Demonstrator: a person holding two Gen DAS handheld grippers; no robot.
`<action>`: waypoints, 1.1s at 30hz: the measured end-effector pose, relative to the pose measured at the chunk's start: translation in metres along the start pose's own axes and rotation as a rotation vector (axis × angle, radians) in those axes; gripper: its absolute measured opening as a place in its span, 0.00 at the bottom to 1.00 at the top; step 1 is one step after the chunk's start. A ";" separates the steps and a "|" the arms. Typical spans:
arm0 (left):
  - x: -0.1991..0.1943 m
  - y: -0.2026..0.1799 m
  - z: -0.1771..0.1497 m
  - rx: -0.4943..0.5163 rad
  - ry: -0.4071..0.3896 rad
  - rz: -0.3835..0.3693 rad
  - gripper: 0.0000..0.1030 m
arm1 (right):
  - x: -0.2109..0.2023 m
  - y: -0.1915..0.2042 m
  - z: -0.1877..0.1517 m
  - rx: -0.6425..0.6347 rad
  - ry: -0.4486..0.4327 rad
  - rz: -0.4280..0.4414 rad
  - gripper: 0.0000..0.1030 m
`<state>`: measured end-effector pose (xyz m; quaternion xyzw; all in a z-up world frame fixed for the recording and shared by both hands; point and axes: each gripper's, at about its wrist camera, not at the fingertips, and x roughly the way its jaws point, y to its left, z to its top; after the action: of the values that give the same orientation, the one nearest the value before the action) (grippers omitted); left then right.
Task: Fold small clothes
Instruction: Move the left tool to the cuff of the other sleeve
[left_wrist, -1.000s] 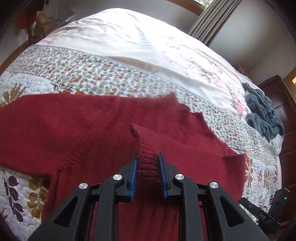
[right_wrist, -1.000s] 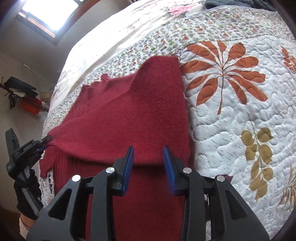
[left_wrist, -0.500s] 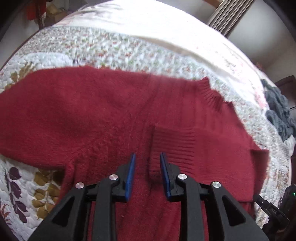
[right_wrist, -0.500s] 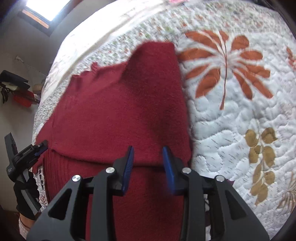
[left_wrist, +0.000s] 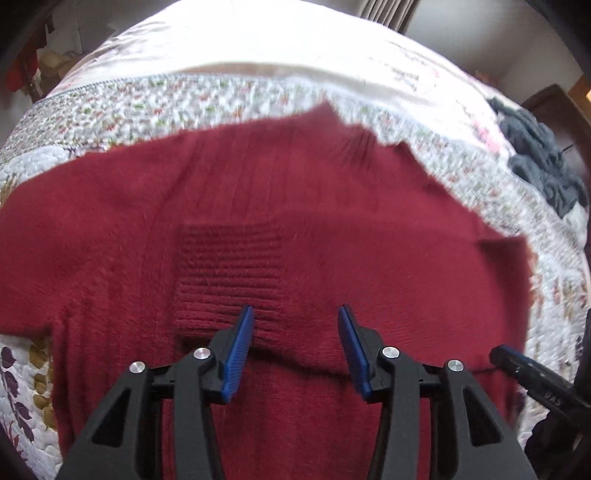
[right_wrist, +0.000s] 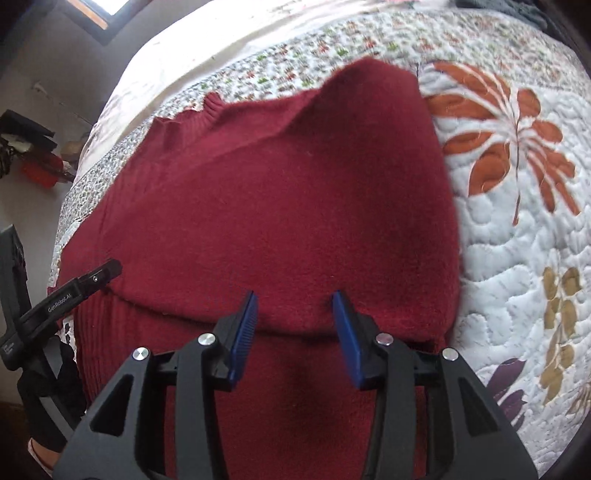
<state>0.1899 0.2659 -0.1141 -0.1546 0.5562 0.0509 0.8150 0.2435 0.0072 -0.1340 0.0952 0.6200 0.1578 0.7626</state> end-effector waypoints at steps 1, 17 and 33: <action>0.002 0.001 -0.003 0.010 -0.002 0.003 0.46 | 0.003 -0.002 0.000 0.006 -0.001 0.008 0.41; -0.079 0.070 -0.020 -0.077 -0.113 -0.043 0.60 | -0.059 0.018 -0.034 -0.043 -0.093 0.071 0.54; -0.140 0.367 -0.089 -0.605 -0.221 0.262 0.60 | -0.041 0.075 -0.086 -0.179 -0.033 0.056 0.55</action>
<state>-0.0355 0.5987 -0.0865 -0.3099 0.4394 0.3340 0.7742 0.1429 0.0585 -0.0890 0.0465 0.5880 0.2322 0.7734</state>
